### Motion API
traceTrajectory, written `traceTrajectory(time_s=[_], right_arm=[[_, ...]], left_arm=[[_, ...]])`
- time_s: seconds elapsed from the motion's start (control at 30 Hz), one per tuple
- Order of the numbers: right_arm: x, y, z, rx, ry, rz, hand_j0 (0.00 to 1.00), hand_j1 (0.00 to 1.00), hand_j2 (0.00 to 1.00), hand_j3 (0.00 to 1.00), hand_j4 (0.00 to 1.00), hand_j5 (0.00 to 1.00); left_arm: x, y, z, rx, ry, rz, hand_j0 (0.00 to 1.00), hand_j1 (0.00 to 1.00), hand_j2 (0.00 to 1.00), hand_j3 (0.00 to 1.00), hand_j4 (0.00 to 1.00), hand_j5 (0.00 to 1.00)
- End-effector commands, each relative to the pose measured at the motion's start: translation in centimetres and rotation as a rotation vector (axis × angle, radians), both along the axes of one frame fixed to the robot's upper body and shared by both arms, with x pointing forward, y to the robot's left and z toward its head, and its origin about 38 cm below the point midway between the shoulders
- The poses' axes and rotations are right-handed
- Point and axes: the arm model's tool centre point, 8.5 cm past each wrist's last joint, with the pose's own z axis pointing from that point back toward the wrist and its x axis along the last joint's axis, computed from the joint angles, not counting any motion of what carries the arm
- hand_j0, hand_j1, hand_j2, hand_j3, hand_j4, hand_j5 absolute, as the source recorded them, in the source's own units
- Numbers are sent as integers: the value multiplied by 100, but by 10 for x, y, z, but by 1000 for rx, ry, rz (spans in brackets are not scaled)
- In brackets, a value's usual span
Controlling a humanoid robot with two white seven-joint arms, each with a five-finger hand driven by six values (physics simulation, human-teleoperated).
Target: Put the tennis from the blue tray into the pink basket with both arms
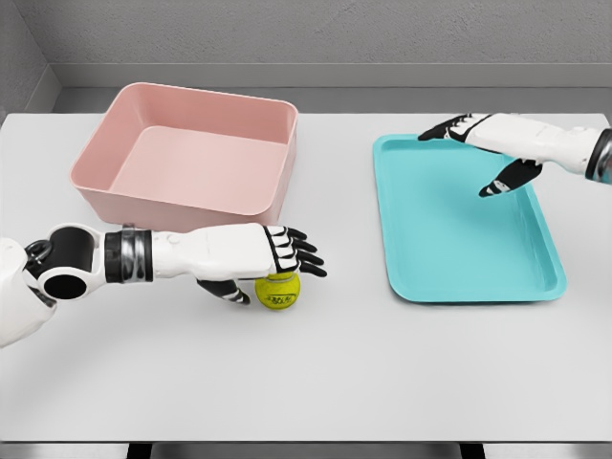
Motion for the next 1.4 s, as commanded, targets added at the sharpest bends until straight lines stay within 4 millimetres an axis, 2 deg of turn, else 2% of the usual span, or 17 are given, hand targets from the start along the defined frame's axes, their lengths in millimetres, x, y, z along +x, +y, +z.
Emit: traceTrajectory(time_s=[0.0,0.2,0.37,0.43,0.93,1.37], right_arm=[[0,0,1,6,1,-3,100,100,100,100,100,100],[0,-1,2,8,-2,-5,100,100,100,100,100,100],[0,-2,1,5,-1,-7,100,100,100,100,100,100],[0,-2,1,5,-1,-7,100,100,100,100,100,100],[1,-5,1,6,1,-15,100,100,100,100,100,100],[1,-6,3,6,-3,-18,100,100,100,100,100,100]], left_arm=[[2,2,-1,-3,8,9,100,100,100,100,100,100],[8,4,-9,7,21,33,100,100,100,100,100,100],[8,1,-12,18,25,28,100,100,100,100,100,100],[6,-5,-20,26,38,15,100,100,100,100,100,100],[8,2,-28,39,55,39,100,100,100,100,100,100],[7,-1,-31,51,48,30,100,100,100,100,100,100]])
